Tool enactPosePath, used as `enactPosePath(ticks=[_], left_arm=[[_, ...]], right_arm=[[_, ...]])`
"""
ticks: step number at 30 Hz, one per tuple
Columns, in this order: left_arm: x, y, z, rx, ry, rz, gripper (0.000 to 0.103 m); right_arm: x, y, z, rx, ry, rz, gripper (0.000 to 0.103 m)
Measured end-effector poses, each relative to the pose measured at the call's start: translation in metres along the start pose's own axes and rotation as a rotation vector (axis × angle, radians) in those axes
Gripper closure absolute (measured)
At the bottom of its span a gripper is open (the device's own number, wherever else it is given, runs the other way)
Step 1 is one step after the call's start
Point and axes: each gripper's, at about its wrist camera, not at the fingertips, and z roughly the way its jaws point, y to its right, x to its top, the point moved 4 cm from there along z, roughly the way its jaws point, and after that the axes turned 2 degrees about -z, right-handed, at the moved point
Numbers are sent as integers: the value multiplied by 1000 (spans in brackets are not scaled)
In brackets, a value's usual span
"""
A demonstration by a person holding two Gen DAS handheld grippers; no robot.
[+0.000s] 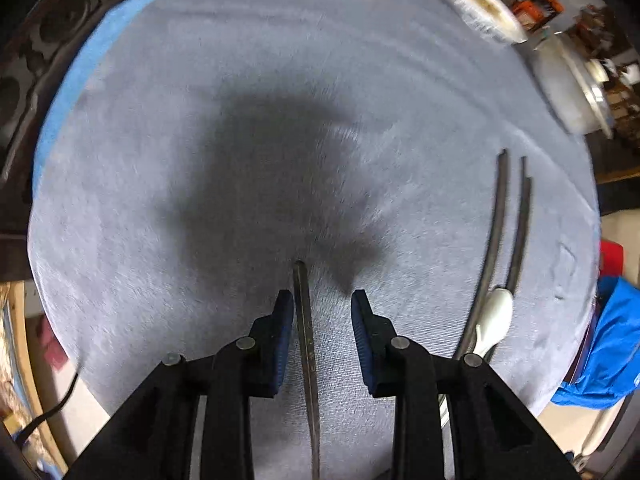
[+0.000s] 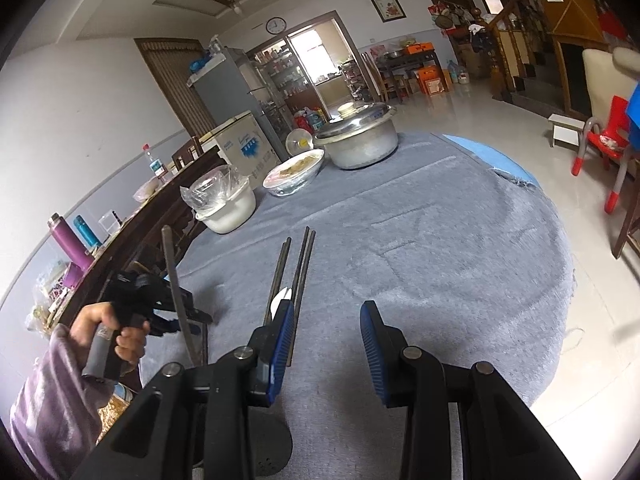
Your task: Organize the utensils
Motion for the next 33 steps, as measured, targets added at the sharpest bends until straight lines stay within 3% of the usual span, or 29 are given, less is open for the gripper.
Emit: enactPosePath(ticks=[4, 6, 8, 12, 16, 22, 33], left_arm=[[6, 9, 4, 31, 25, 7, 74], [7, 12, 2, 56, 51, 13, 81], [6, 11, 1, 84, 78, 29, 94], [2, 11, -4, 73, 121, 48, 96], [-22, 7, -17, 59, 155, 81, 96], [-61, 26, -91, -35, 324, 169, 96], [-162, 36, -262, -228, 786, 309, 98]], right_arm=[[1, 9, -3, 1, 10, 18, 66], [0, 14, -2, 4, 7, 33, 66], [-1, 17, -3, 5, 4, 47, 66], [0, 21, -6, 4, 15, 54, 66], [1, 21, -11, -1, 29, 48, 66], [0, 18, -11, -11, 30, 39, 66], [-13, 1, 5, -20, -7, 1, 66]])
